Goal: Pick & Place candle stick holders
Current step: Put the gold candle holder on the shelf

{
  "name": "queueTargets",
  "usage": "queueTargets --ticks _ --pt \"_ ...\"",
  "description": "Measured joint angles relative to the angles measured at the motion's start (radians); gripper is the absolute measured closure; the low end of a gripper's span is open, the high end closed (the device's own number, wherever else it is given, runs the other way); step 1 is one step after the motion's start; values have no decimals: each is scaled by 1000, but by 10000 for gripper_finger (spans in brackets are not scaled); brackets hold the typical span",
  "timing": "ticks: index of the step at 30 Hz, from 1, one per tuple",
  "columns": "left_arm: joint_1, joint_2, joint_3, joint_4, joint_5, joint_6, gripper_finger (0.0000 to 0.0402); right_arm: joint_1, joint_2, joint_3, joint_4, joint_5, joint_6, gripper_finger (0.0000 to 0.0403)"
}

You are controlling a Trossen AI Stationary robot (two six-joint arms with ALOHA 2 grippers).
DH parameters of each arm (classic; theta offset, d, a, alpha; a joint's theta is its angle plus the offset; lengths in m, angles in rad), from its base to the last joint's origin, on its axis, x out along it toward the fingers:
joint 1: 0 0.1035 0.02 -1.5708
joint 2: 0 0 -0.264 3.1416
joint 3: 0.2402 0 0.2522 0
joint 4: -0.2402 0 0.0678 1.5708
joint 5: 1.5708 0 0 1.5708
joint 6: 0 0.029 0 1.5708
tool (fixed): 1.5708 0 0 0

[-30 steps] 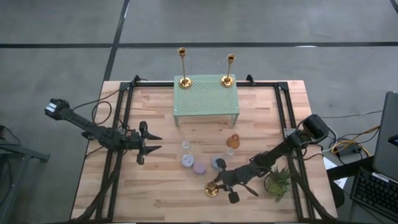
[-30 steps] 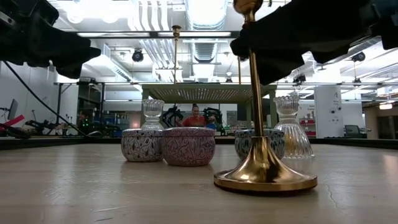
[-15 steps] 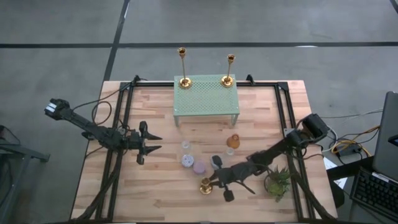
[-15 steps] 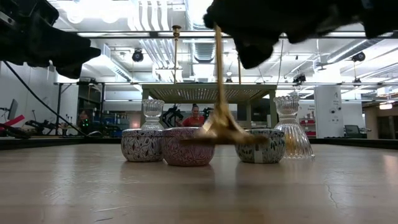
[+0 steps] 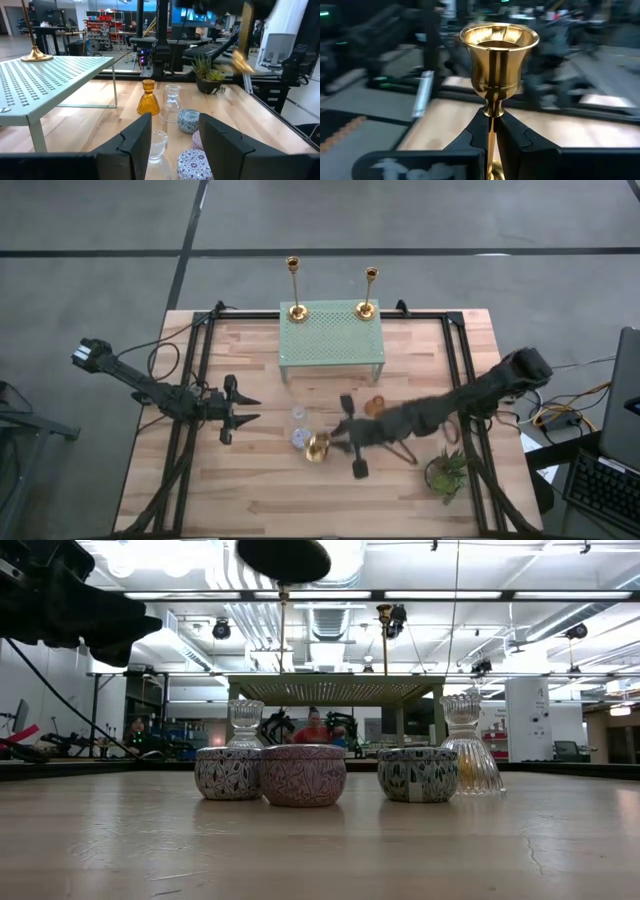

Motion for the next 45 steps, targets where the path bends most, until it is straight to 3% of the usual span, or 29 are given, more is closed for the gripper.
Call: queueTargets --ticks 7,12,17,26,34,45 --pt "0 2 0 -1 0 0 234 -206 -84 145 -278 31 11 389" --pt "0 2 0 -3 0 0 234 -359 -83 135 -269 44 65 390" --pt "0 2 0 -4 0 0 234 -470 -63 124 -188 128 124 390" --pt "0 2 0 -4 0 0 234 -538 -18 119 -155 375 159 390" --pt "0 2 0 -8 0 0 234 -597 54 118 -129 402 234 390" --pt "0 2 0 -8 0 0 234 -641 72 118 -99 428 207 390"
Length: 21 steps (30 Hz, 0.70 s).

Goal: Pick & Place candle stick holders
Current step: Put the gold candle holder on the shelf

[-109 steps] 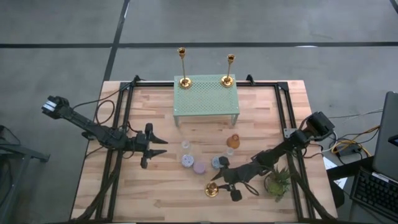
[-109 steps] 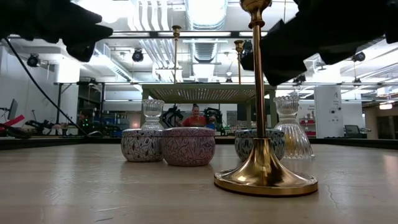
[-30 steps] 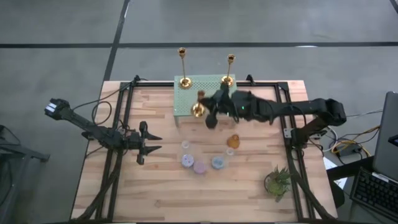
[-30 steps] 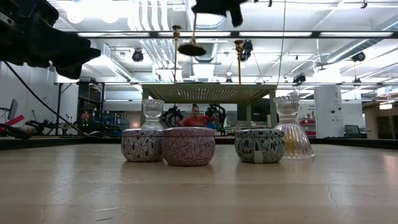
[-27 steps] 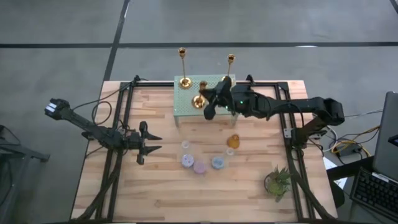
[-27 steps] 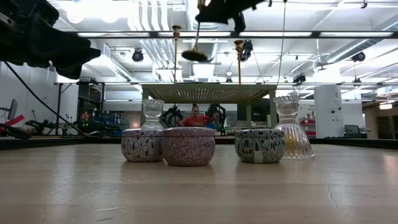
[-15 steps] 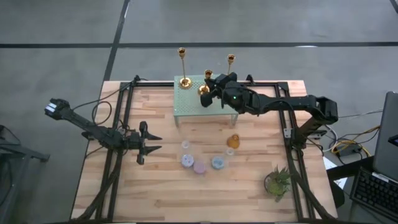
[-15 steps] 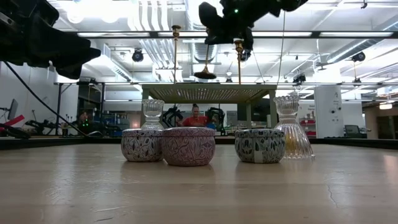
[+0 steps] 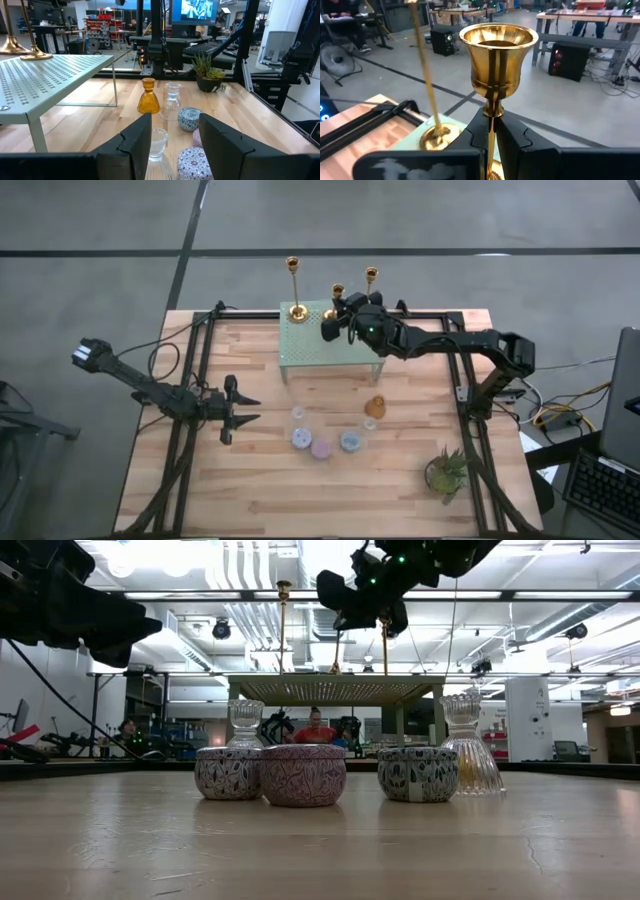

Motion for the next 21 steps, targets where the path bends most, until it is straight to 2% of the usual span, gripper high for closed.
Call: queueTargets --ticks 14,21 --pt "0 0 0 0 0 0 234 -21 48 1 38 -3 -36 390" --pt "0 0 0 0 0 0 234 -40 89 53 36 -2 -64 390"
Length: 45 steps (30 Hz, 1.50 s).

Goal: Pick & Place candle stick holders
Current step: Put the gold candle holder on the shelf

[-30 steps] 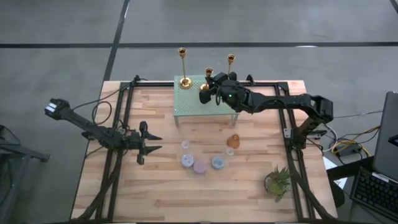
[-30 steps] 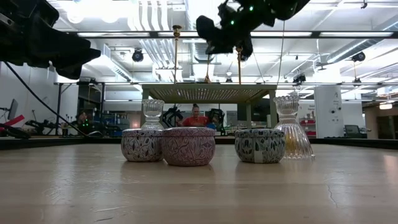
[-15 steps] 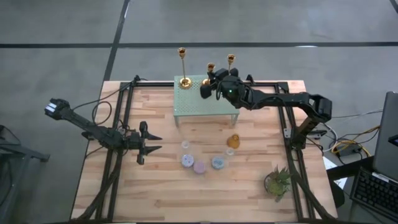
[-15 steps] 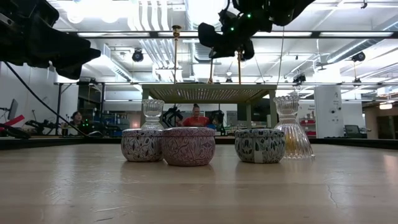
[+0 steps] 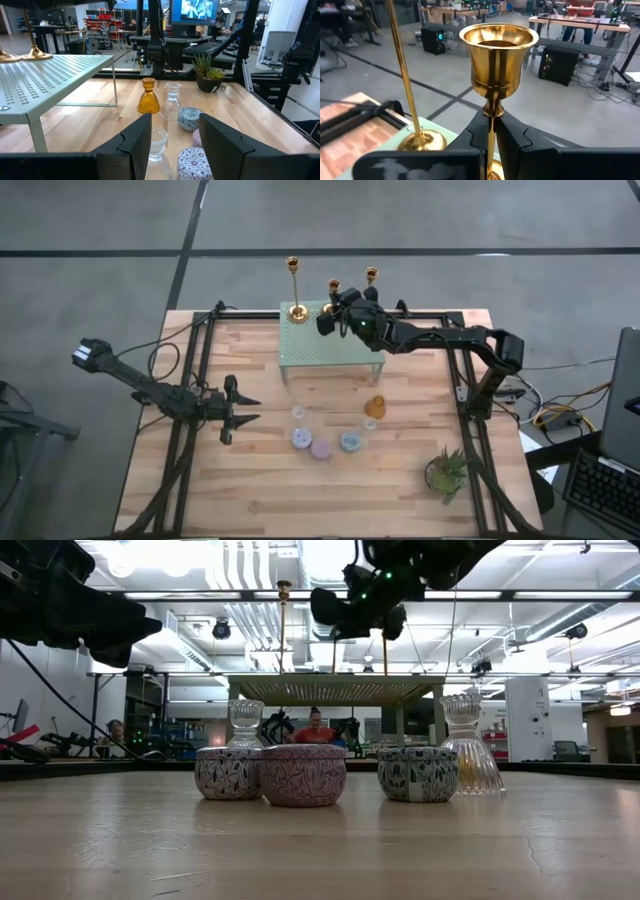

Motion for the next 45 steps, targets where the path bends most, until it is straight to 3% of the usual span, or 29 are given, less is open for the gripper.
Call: queueTargets --ticks 12,28,45 --pt "0 0 0 0 0 0 234 -22 77 79 -39 0 -43 390" --pt "0 0 0 -1 0 0 234 -28 82 78 -58 2 12 388" --pt "0 0 0 -1 0 0 234 -21 80 76 -146 1 15 277"
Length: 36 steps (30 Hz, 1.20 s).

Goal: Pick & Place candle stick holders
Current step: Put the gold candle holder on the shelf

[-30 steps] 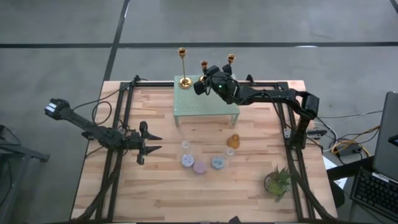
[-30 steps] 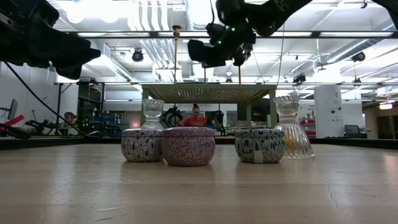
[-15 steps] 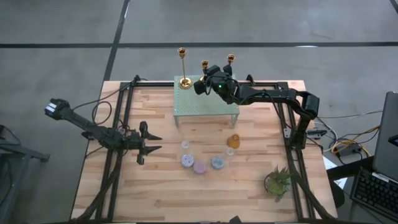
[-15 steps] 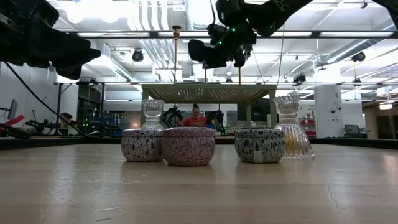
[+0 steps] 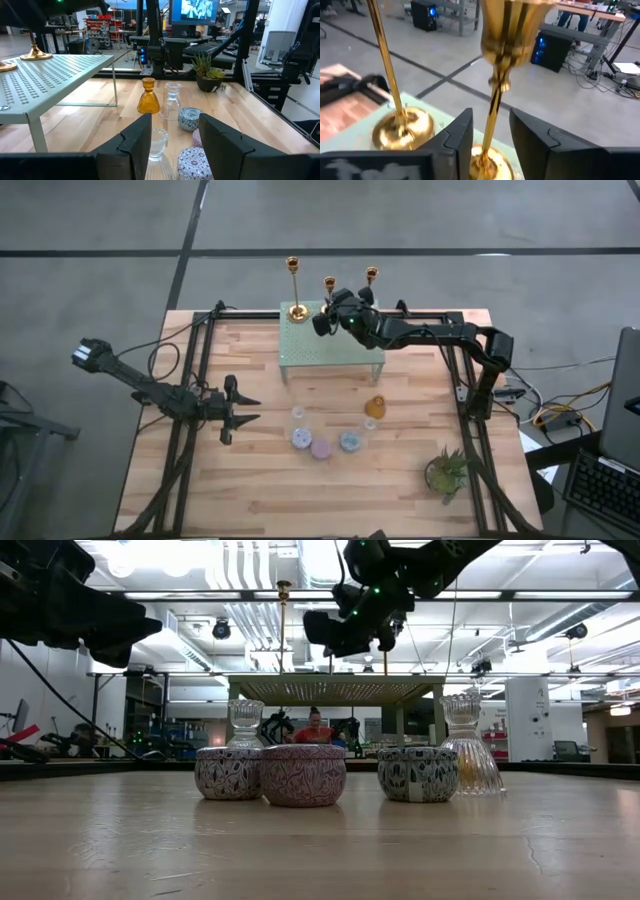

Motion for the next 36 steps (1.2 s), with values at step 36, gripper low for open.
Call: queueTargets --ticks 36 --pt "0 0 0 -2 0 0 234 366 -117 -6 -370 -10 -108 234"
